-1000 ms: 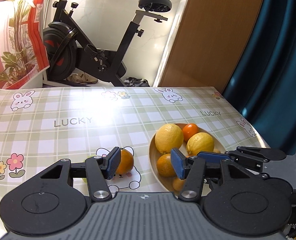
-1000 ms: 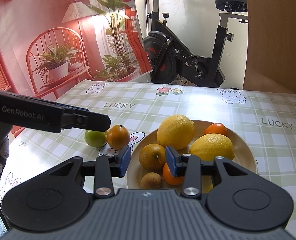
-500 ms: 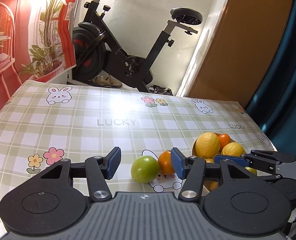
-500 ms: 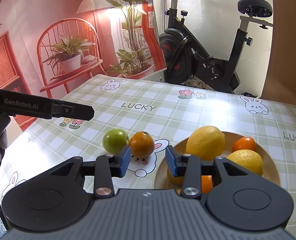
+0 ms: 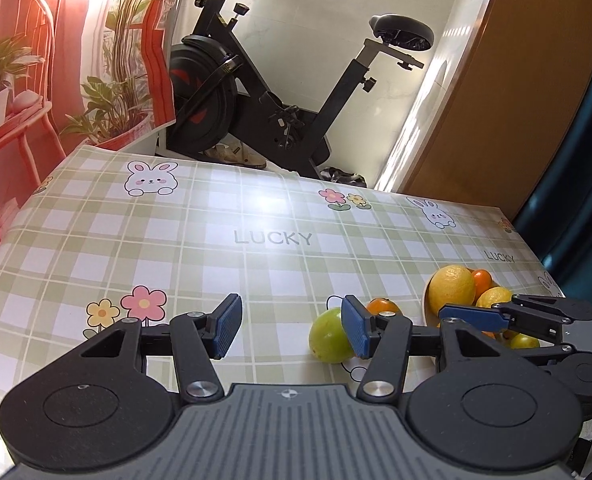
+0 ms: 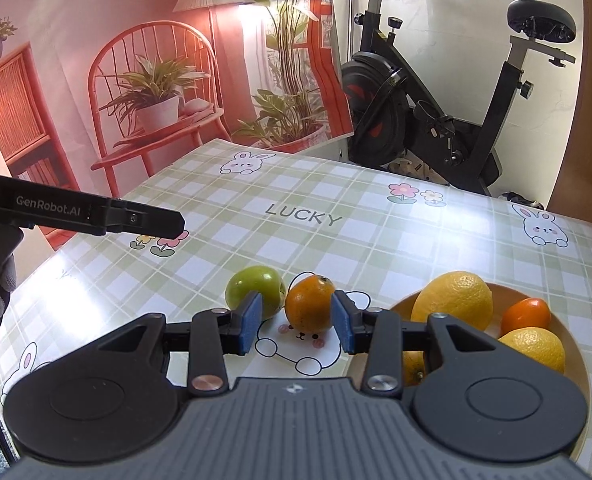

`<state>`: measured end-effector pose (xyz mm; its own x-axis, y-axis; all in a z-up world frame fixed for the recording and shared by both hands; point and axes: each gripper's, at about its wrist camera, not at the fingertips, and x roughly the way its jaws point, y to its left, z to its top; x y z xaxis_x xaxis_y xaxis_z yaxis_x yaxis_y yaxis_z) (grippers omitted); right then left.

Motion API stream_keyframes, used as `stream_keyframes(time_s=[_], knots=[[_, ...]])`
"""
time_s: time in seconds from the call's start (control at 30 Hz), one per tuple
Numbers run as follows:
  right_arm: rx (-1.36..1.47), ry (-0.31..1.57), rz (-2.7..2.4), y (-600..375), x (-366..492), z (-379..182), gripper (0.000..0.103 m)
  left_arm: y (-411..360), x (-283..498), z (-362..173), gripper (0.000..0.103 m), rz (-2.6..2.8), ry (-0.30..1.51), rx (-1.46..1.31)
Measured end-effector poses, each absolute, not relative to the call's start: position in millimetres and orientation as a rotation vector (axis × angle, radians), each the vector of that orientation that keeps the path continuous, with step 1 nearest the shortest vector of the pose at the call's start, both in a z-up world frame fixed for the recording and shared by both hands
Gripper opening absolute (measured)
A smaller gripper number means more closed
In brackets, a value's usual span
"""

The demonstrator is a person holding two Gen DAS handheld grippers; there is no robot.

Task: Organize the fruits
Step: 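Move the left tool to the pale green round fruit on the table, then close the left tool's fingers around the pale green fruit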

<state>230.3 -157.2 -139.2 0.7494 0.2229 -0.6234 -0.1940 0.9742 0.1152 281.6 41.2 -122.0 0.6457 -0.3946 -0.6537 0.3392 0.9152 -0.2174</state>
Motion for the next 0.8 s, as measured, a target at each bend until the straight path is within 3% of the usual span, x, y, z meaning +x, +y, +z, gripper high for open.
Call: stream_keyframes(time_s=[0.8], knots=[[0.021,0.783,0.280,-132.2,246.4,-174.0,0.042,17.6,337.6,-182.7,0.053,-0.580,0.898,-0.221]])
